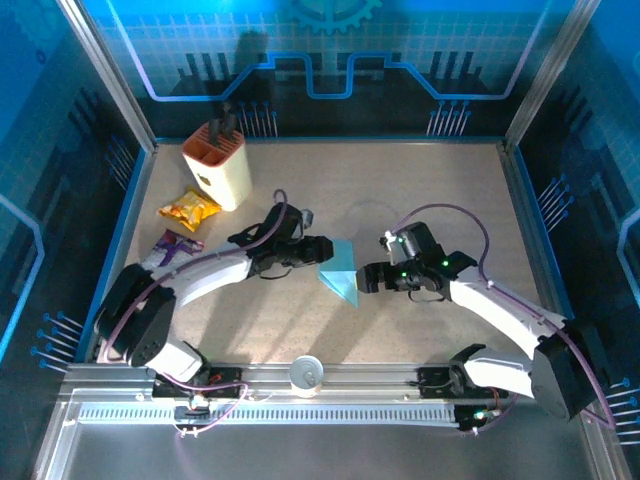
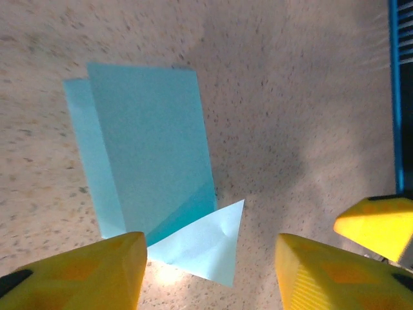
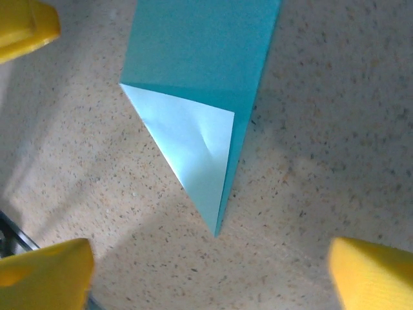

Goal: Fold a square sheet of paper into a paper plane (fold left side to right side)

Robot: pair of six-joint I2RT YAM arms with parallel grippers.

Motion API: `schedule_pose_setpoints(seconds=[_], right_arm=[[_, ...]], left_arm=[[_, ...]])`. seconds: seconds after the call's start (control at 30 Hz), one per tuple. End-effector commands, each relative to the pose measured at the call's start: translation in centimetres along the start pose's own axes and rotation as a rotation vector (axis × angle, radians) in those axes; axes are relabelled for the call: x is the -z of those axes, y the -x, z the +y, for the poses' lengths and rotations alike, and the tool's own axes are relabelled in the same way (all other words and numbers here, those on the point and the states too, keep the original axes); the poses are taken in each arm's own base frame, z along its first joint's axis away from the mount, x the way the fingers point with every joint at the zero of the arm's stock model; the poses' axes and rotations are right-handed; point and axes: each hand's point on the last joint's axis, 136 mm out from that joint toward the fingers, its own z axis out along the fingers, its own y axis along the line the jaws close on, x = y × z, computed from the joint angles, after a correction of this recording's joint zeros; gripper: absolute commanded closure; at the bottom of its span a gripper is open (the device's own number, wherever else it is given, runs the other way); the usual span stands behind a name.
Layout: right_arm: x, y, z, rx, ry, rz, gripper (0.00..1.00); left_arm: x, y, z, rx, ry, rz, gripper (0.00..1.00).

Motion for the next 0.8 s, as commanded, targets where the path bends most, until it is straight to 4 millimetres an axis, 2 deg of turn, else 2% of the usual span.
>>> schedule_pose_setpoints(seconds=[0.0,0.13,0.37,0.6,0.77], right_arm=[[-0.2,0.1,0.1,0.035,0.041,-0.022,0.01],[-1.5,0.2,1.1,0.056,0.119,-0.006,0.01],[-3.8,1.8,2.5,0.099,0.205,0.012,0.0],[-6.3,3.1,2.6,0.111,0.227,0.031,0.1],[-7.6,3.2,2.2,0.101,0.221,0.048,0.16]], left_arm=[[1.5,0.1,2.6,0.06,0.039,-0.056,0.38],[2.7,-0.3,4.1,0.122,0.019,-0.089,0.28],[2.8,-1.5,5.8,0.184,0.008,-0.081,0.26],[1.6,-2.0,5.3,0.206,-0.035,-0.025,0.26],[0.2,-1.8,4.7,0.214,-0.066,0.019,0.29]])
